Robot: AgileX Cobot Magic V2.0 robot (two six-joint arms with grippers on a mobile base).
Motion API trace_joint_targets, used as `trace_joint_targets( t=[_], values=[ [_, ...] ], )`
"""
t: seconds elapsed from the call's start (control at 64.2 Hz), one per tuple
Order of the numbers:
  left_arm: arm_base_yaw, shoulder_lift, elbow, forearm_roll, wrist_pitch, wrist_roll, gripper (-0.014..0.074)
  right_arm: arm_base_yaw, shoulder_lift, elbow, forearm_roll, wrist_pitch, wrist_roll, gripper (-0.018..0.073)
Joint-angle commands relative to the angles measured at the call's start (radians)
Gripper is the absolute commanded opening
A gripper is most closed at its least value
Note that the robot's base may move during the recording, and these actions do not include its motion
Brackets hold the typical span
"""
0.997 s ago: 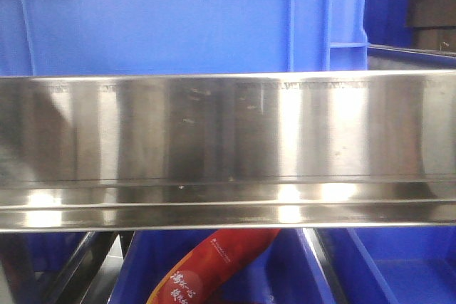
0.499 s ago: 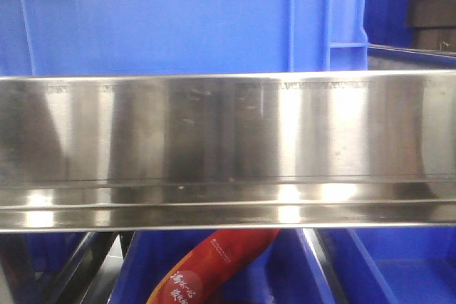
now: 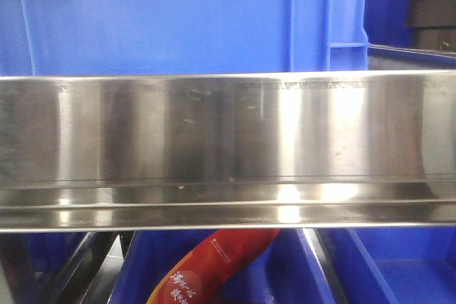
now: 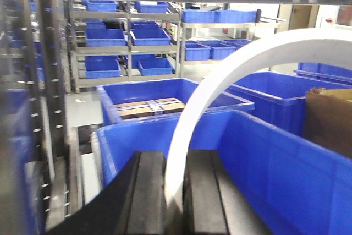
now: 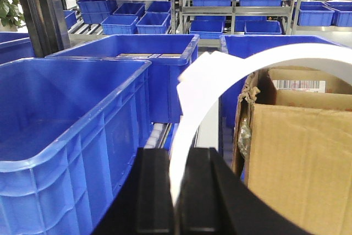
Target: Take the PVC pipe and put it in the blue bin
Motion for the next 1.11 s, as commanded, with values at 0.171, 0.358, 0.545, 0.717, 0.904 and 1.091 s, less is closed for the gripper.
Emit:
trace_joint_targets(
  t=[0.171,0.358,0.545,0.717,0.904,1.091],
  values=[
    [-0.087,0.204,-0.147,0.051,-0.037,0.0,-0.0111,0.001,0.001,0.0,0.008,-0.023,-0.005,-0.0167],
    [-0.143,0.29,-0.187,0.125,-0.054,0.0,-0.0111,0.001,0.001,0.0,0.007,-0.017,-0.005,-0.0167],
    [-0.154,0.352,-0.187,0.156,-0.083,0.0,-0.0111,0.001,0.001,0.0,0.007,-0.001,-0.005,-0.0167],
    [-0.154,0.406,-0.187,0.197,-0.127,0.0,-0.0111,0.001,0.001,0.0,0.007,-0.002,-0.005,-0.0167],
    [-0.154,0.466,-0.187,0.203,-0.164,0.0,-0.0111,0.001,0.001,0.0,0.009,0.005,-0.005,-0.0167],
    [-0.154,0.482,-0.187,0.204,-0.149,0.0,0.0027,0.001,0.001,0.0,0.009,0.007,-0.005,-0.0167]
  ],
)
